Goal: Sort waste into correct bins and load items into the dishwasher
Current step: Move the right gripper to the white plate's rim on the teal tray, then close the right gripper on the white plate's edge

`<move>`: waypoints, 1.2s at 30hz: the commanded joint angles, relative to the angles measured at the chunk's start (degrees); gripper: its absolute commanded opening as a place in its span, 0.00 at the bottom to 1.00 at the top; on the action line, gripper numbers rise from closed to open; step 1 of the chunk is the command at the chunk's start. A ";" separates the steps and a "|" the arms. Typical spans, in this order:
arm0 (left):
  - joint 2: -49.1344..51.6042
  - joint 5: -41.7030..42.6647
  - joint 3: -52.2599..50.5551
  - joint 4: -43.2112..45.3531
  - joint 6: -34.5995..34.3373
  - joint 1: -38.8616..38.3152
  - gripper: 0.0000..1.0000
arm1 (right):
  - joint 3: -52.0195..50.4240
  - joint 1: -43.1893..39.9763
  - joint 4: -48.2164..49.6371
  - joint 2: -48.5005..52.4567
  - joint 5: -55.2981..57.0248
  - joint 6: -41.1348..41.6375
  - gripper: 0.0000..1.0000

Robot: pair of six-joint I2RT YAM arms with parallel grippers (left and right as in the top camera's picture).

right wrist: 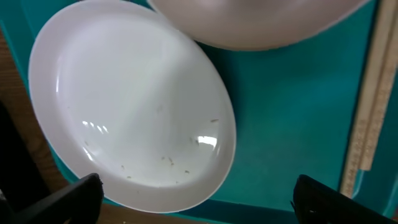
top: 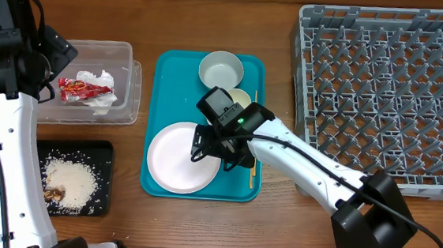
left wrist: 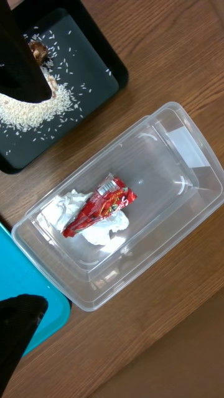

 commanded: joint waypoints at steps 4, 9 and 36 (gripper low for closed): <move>0.17 0.48 0.46 0.22 0.55 -0.04 1.00 | -4.04 0.11 1.70 0.07 3.41 6.67 1.00; 0.17 0.46 0.46 0.22 0.52 -0.04 1.00 | -8.41 0.66 7.39 0.07 1.79 7.93 0.99; 0.17 0.46 0.46 0.22 0.52 -0.04 1.00 | -13.09 6.51 13.73 0.07 8.55 12.41 0.68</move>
